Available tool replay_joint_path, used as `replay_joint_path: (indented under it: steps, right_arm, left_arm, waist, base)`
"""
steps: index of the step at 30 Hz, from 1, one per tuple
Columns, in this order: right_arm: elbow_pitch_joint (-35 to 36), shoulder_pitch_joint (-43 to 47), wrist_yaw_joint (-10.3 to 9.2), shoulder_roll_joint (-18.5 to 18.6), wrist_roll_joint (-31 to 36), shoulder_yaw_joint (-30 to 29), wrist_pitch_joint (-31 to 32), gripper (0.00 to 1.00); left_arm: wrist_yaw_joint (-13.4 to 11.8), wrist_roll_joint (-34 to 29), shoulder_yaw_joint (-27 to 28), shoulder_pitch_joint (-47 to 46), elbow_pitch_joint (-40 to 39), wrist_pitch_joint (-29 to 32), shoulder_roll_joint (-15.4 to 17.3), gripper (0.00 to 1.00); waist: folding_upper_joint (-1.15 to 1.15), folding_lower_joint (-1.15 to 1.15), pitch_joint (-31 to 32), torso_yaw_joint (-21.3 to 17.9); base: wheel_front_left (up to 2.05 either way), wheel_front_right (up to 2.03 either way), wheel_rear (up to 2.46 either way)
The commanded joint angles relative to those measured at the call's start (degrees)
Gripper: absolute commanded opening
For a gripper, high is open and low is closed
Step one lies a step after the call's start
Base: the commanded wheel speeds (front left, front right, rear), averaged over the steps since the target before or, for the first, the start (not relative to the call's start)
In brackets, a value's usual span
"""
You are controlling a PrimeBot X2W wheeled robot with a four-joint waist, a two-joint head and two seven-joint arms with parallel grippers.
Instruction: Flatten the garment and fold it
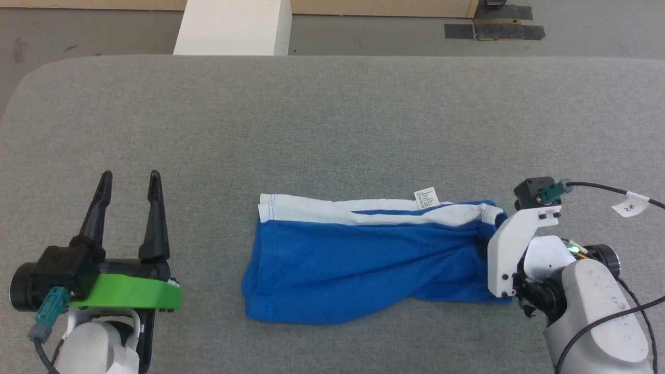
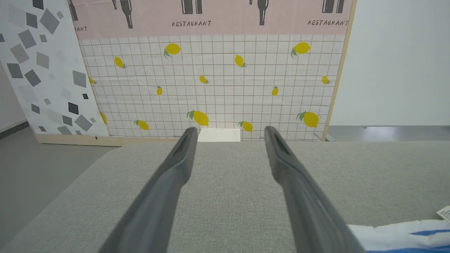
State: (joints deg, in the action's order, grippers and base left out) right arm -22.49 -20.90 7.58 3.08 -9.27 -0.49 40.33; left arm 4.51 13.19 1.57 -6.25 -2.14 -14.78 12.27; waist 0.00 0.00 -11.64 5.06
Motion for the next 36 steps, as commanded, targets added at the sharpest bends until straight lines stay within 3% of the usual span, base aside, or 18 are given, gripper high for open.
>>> replay_joint_path:
  steps: [1,8,13,17,22,29,30,36]
  right_arm:
    - [-1.31,0.56,-0.09,-0.20,-0.64,-0.25,-0.04,0.00]
    - [1.07,0.67,-0.09,0.90,3.53,-6.97,1.27,0.00]
    - [5.05,1.82,-0.09,4.42,8.54,-11.31,6.33,0.00]
    - [9.50,3.02,-0.09,5.80,11.19,-11.29,10.61,0.00]
    - [17.03,5.05,-0.09,6.47,7.87,-6.36,17.26,0.00]
    - [29.91,6.93,-0.09,7.67,0.59,4.32,26.27,0.00]
    - [30.74,6.23,-0.09,6.31,-1.28,8.35,26.73,0.00]
    - [24.74,2.87,-0.09,2.18,-3.74,13.85,22.62,0.00]
  left_arm:
    - [0.39,-0.57,0.46,-0.12,0.19,-0.21,-0.50,1.00]
    - [1.57,-2.00,1.99,0.49,1.06,-0.21,-2.03,1.00]
    - [2.07,-2.63,2.51,0.52,1.65,-0.21,-2.83,1.00]
    - [2.39,-2.73,2.32,0.65,2.25,-0.21,-3.55,1.00]
    - [2.65,-2.96,1.92,0.68,2.82,-0.21,-4.01,1.00]
    - [2.84,-2.65,2.13,1.14,3.54,-0.21,-4.16,1.00]
    - [2.87,-2.69,2.33,1.24,3.85,-0.21,-4.42,1.00]
    - [2.92,-2.87,1.63,0.99,4.18,-0.21,-5.28,1.00]
  waist:
    - [0.00,0.00,0.23,-0.10]
    - [0.00,0.00,1.28,-0.92]
    - [0.00,0.00,1.79,-1.34]
    - [0.00,0.00,2.14,-1.46]
    - [0.00,0.00,2.69,-1.04]
    - [0.00,0.00,3.41,-1.08]
    - [0.00,0.00,3.63,-1.25]
    - [0.00,0.00,3.86,-0.55]
  base:
    - [0.00,0.00,0.00]
    - [0.00,0.00,0.00]
    - [0.00,0.00,0.00]
    - [0.00,0.00,0.00]
    - [0.00,0.00,0.00]
    - [0.00,0.00,0.00]
    - [0.00,0.00,0.00]
    - [0.00,0.00,0.00]
